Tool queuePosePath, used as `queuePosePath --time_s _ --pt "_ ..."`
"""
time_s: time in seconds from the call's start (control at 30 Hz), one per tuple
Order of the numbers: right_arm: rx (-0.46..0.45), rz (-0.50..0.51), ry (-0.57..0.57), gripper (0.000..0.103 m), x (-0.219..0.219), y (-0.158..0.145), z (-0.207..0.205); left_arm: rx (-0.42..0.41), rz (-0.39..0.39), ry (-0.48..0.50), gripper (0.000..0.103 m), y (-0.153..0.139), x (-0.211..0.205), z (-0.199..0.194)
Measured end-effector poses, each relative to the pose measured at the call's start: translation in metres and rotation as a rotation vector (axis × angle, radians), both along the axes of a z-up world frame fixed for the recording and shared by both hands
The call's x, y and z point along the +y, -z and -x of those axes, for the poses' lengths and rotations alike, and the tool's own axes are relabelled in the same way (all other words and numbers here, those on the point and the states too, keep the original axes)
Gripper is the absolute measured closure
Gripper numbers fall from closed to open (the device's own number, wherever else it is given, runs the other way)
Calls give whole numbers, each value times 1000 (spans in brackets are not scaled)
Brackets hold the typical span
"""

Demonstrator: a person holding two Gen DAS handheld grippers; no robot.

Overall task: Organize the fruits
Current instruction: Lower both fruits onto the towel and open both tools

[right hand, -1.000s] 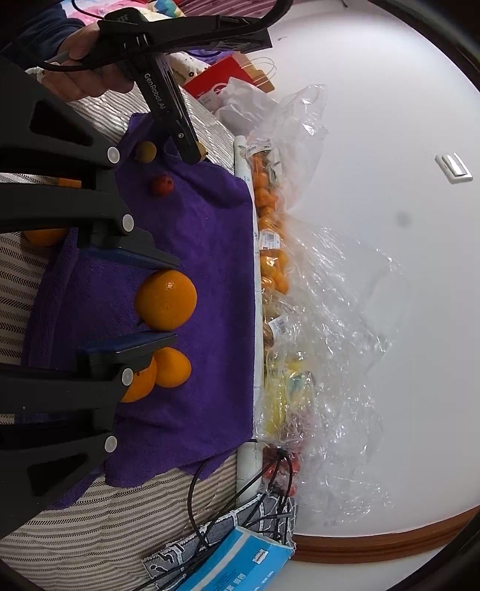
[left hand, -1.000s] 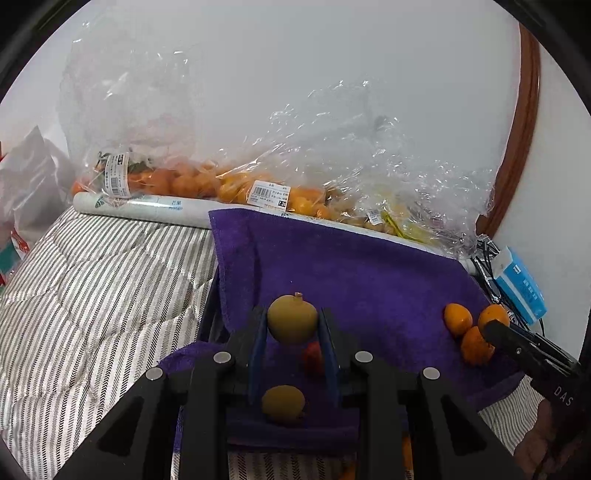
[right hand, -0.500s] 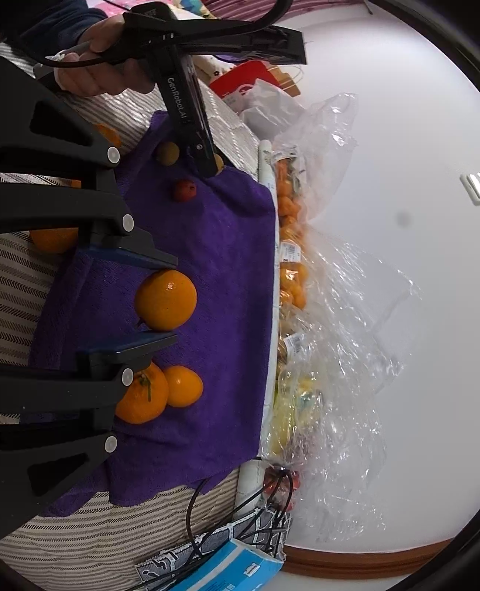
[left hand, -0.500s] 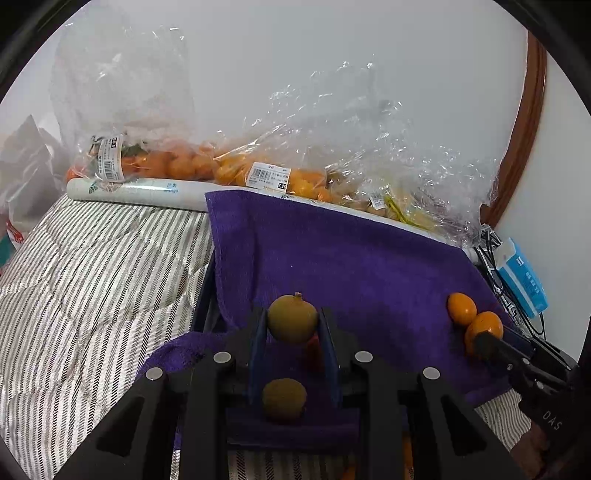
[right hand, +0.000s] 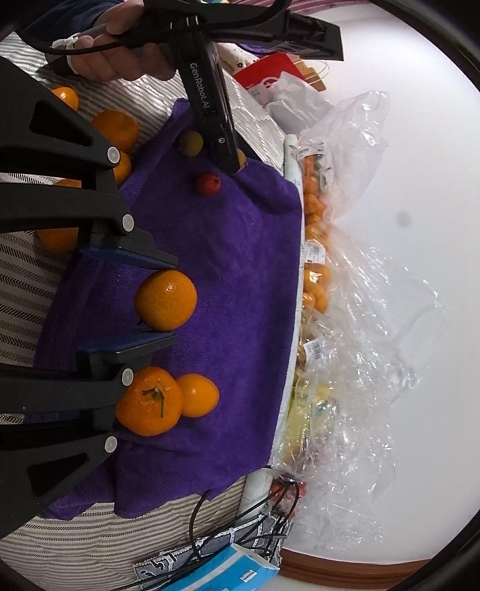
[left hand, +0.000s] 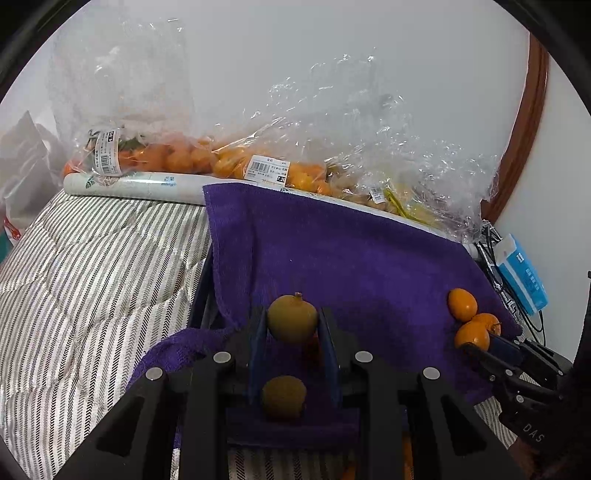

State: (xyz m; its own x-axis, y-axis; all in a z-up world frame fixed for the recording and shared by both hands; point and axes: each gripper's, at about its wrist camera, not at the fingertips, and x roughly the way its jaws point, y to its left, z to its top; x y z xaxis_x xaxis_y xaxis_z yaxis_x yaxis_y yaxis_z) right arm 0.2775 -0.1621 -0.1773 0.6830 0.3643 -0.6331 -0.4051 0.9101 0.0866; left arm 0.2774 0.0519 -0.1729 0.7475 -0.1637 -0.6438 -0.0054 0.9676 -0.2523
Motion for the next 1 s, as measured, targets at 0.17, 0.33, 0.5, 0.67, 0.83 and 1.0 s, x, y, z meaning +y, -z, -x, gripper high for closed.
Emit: queuePosePath --time_s 0.17,0.33,0.5,0.67,0.83,1.0 --pt "9 6 -2 69 1 2 -1 -2 4 6 76 0 0 1" --pt "22 12 -4 69 1 4 -3 -5 15 13 76 -1 1 2" --pt "32 17 0 69 2 5 -4 -6 14 25 76 -3 -1 2" --pt "31 16 -2 69 2 5 -5 -10 11 31 73 -4 -3 4" --pt "28 11 -5 69 2 5 -4 -27 20 32 70 -6 -2 5" --pt "5 0 -7 64 1 1 1 -31 21 31 69 -8 -2 6"
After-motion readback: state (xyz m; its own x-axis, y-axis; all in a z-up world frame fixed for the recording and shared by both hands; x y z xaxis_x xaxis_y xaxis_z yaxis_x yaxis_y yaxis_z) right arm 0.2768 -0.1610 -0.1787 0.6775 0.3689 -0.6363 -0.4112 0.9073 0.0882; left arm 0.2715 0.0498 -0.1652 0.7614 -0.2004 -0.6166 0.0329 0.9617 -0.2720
